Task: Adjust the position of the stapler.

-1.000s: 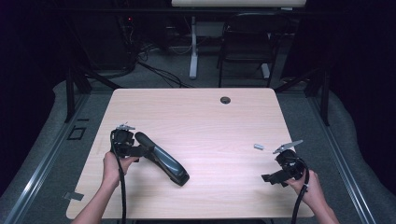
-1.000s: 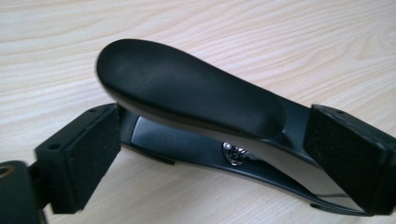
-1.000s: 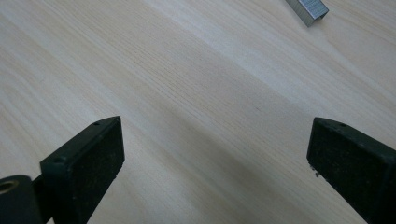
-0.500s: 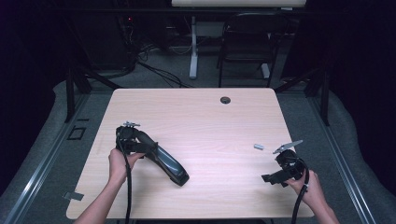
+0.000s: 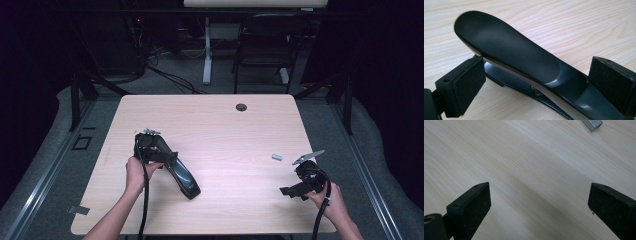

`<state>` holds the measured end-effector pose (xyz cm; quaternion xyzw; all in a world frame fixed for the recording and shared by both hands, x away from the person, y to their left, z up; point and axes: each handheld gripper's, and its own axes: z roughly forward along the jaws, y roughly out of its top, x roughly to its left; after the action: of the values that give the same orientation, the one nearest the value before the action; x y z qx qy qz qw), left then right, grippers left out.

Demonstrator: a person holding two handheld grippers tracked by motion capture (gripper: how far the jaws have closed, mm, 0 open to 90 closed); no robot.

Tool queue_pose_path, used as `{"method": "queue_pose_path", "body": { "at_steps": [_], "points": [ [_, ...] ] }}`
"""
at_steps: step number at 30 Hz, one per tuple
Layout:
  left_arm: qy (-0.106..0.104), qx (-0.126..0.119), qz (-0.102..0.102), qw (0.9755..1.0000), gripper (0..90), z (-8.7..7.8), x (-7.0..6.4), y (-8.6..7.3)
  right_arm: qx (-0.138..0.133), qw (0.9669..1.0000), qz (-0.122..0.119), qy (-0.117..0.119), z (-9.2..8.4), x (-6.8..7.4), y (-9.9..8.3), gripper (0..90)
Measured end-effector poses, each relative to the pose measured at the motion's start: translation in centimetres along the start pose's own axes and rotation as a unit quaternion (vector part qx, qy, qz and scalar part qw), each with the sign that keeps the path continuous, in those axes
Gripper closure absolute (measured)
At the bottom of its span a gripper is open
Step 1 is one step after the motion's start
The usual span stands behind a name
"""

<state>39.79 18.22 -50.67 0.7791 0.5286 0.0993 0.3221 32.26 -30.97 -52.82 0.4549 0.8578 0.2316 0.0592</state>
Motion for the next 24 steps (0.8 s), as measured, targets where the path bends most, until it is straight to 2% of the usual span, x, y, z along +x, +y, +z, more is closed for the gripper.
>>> {"method": "queue_pose_path", "body": {
  "at_steps": [4,13,14,16,18,24],
  "points": [
    [-0.005,0.004,0.009,0.9999,1.6,0.4,-0.8,0.2,0.000,1.0000,0.002,0.002,0.1,0.0,0.0,4.3],
    [0.007,0.005,0.020,0.9997,3.8,1.1,-2.1,0.6,0.002,1.0000,0.006,0.007,0.1,0.0,0.0,4.3],
    [0.015,0.008,0.026,0.9995,4.8,1.2,-2.4,0.7,0.001,0.9999,0.009,0.009,0.1,0.0,0.0,4.3],
    [0.024,0.015,0.020,0.9994,7.7,1.4,-2.6,0.7,0.001,0.9999,0.012,0.011,0.2,-0.1,-0.1,4.6],
    [0.014,0.020,0.011,0.9996,11.2,1.7,-2.6,0.7,0.004,0.9997,0.017,0.018,0.3,-0.1,-0.1,5.2],
    [0.017,0.017,0.014,0.9996,12.7,1.8,-2.7,0.6,-0.001,0.9998,0.016,0.014,0.1,-0.2,-0.1,5.9]
  ]
}}
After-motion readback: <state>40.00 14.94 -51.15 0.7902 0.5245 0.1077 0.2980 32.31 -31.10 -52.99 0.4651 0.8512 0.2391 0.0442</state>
